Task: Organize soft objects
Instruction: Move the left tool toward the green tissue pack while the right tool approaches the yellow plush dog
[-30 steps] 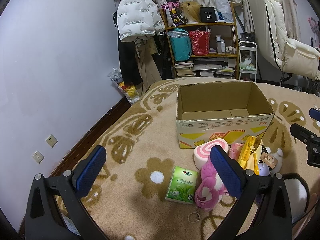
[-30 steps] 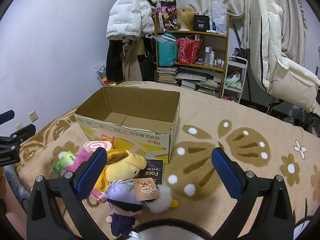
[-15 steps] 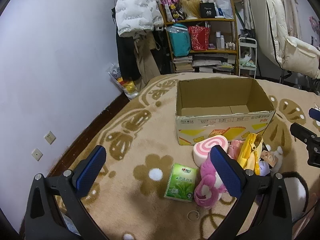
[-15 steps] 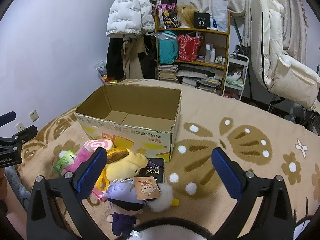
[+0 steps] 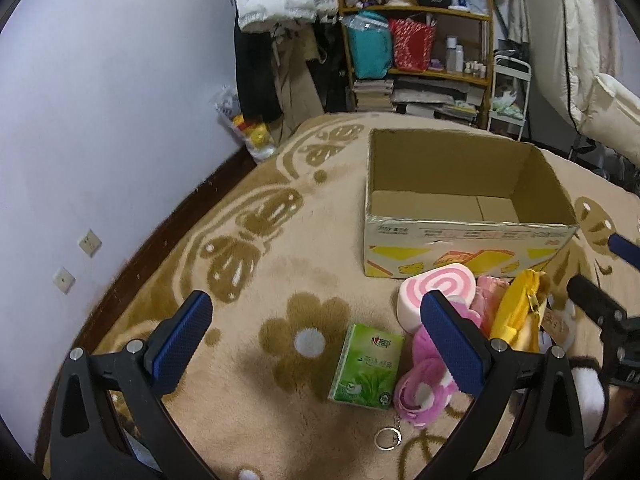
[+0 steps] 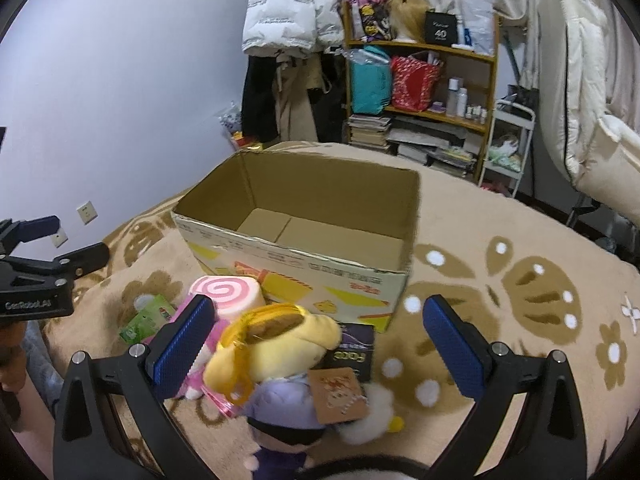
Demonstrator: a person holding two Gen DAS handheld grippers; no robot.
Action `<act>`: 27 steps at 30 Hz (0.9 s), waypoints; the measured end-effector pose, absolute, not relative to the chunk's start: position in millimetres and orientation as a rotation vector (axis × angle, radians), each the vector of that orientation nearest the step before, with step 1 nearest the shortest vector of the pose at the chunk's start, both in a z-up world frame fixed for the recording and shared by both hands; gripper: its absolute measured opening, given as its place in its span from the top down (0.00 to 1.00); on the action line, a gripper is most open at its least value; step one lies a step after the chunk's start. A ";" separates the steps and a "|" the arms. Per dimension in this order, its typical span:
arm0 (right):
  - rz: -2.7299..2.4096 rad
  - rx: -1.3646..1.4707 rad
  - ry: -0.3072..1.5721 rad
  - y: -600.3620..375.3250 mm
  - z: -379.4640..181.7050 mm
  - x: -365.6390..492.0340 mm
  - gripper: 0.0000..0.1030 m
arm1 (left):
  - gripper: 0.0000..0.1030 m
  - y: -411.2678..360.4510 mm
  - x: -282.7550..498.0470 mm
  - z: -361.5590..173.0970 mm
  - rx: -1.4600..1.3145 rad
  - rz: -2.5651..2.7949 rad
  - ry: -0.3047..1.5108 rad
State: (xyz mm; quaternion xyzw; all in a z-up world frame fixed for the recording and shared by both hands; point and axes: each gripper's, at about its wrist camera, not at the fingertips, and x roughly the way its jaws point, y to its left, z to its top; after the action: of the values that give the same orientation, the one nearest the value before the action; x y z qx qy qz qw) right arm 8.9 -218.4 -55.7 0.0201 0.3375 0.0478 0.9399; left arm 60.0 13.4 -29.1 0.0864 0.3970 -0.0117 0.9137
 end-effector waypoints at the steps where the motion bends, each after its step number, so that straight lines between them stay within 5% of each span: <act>1: 0.107 0.045 0.696 -215.5 -57.2 12.4 0.00 | 0.00 14.4 63.2 -30.7 0.173 -0.021 0.830; 27: 0.194 -0.010 0.844 -191.6 -99.1 55.5 0.00 | 0.00 18.2 110.2 -91.9 0.144 -0.041 1.110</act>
State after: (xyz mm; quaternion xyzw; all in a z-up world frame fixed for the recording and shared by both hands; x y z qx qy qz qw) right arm 55.5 -191.6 -99.1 -0.0046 0.4089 0.0940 0.9077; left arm 110.2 18.2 -91.9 0.0683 0.5266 -0.0194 0.8471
